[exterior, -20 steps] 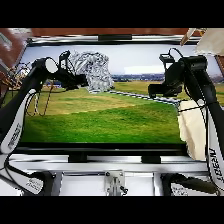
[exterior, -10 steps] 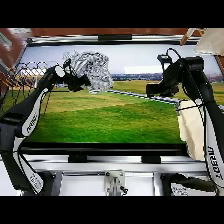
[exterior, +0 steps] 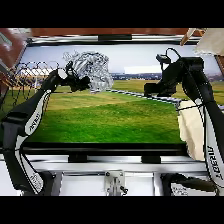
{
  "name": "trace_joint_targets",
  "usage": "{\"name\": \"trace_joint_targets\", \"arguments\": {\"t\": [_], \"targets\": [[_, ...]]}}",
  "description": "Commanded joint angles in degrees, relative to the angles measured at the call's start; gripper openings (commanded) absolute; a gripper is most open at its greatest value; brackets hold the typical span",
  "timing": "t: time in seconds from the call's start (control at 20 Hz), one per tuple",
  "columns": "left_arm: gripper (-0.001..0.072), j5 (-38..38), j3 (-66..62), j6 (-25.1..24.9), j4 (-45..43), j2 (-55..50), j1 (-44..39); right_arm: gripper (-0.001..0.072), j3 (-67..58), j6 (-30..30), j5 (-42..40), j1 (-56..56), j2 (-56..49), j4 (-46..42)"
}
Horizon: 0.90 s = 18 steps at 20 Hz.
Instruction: Fold the shirts.
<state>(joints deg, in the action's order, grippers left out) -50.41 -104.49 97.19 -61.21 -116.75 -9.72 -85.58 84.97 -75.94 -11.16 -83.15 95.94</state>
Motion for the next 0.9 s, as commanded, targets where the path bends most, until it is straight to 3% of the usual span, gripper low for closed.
{"name": "trace_joint_targets", "arguments": {"t": [0.0,0.2,0.3,0.6,0.85], "targets": [[0.0047,0.7,-0.1,-8.3,1.8,4.9,-0.3,0.0678,0.0,0.0,0.7,0.0,0.0,0.2],[0.0047,0.4,0.0,-20.0,1.9,20.4,-1.9,0.0677,-0.1,0.0,2.3,0.0,1.9,-0.3],[0.0047,0.5,0.0,-22.2,1.9,30.0,-3.8,0.0677,-0.1,0.0,2.5,0.0,5.6,-3.1],[0.0047,1.4,0.0,-17.6,1.9,54.0,-14.9,0.0677,-0.1,-0.1,2.3,0.0,23.0,-12.5],[0.0047,1.4,1.4,-11.5,1.6,56.8,-27.9,0.0677,-0.1,-3.4,2.0,0.0,35.7,-16.3]]}}
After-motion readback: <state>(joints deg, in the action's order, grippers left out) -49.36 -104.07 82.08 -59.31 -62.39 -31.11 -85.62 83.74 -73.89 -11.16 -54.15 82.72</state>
